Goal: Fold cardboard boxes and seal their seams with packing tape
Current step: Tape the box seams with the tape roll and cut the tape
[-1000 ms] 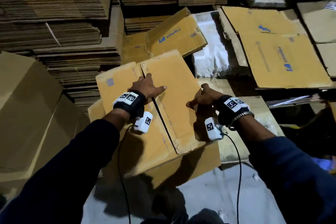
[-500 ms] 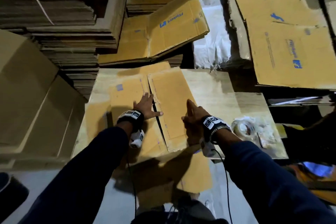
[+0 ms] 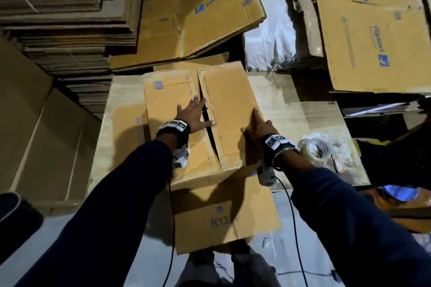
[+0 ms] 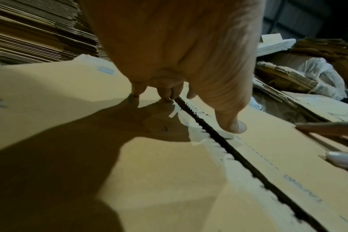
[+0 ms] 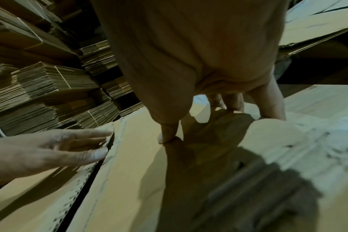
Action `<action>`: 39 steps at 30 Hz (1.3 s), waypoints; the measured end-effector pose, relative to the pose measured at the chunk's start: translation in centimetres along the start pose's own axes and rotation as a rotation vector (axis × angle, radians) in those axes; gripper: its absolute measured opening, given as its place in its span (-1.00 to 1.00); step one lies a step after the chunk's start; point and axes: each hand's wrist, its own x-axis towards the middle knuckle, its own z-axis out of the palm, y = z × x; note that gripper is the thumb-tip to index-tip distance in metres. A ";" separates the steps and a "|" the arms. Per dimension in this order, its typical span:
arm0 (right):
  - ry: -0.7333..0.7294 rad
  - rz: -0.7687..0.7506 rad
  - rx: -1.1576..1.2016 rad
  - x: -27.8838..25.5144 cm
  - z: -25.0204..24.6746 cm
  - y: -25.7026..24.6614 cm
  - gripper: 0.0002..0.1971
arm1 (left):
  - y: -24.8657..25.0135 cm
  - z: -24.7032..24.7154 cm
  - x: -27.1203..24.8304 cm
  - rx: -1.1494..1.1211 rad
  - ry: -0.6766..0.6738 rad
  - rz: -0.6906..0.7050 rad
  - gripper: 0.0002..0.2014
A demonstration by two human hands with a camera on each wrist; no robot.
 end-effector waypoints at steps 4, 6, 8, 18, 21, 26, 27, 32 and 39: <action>0.068 -0.013 0.093 -0.9 1.2 0.3 -0.20 | 0.3 -1.0 0.0 -0.078 0.024 0.044 0.06; 0.089 -0.061 0.175 -1.6 1.9 1.0 -0.19 | 0.8 -0.7 -0.3 -0.102 0.038 0.092 -0.02; 0.153 -0.096 0.281 -2.4 1.6 1.8 -0.23 | 1.7 -0.4 -0.4 -0.140 0.092 0.123 -0.14; 0.170 0.335 0.113 -5.5 -1.2 15.7 -0.54 | 17.9 3.8 -1.8 -0.103 0.133 0.480 -0.41; 0.185 0.454 0.102 -6.1 -1.6 21.0 -0.57 | 24.4 6.2 -2.6 -0.091 0.066 0.575 -0.44; 0.215 0.488 0.251 -4.5 -1.4 27.5 -0.47 | 31.9 10.9 -0.6 -0.132 -0.052 0.560 -0.47; 0.213 0.476 0.287 -4.1 -1.5 28.2 -0.41 | 33.1 11.9 0.0 -0.112 -0.067 0.532 -0.47; 0.158 0.344 0.388 -1.3 -1.1 30.1 -0.29 | 36.7 15.8 3.2 -0.003 -0.097 0.481 -0.51; 0.240 0.301 0.394 -0.2 -0.2 31.2 -0.79 | 37.6 20.2 4.9 0.134 -0.109 0.409 -0.41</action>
